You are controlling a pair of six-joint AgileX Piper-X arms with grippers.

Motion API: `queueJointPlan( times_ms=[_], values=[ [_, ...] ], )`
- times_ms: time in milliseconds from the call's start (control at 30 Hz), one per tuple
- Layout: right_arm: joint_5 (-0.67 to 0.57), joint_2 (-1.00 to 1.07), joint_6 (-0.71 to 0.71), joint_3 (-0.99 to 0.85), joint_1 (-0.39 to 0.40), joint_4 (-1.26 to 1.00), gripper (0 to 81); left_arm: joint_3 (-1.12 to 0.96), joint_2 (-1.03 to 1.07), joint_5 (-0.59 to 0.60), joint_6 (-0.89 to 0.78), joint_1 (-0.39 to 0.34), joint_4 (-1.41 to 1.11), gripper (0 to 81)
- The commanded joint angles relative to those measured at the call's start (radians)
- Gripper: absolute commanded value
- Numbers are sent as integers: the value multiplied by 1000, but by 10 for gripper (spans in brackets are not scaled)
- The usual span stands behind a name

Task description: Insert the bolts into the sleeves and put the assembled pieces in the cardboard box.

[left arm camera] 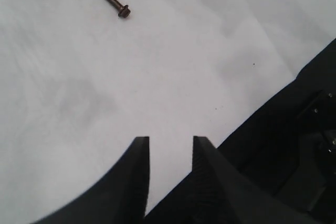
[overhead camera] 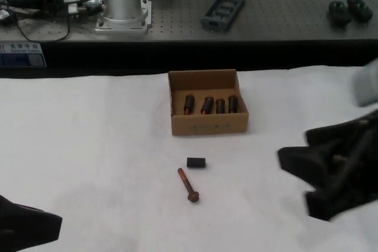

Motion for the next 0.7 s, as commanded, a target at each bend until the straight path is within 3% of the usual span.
queueJointPlan(
  times_ms=[0,233,467,667],
  values=[
    [-31,36,-7,-12,-11,-37,358,-2,-49,10,0,-4,-11,246],
    [-151,446,-175,-162,-78,-79,358,-2,-97,10,0,-4,17,246],
    [-157,737,-535,-389,-89,-10,358,-2,-99,16,0,-4,34,246],
    [-48,846,-914,-506,-89,18,358,-2,-99,16,0,-4,34,246]
  ],
)
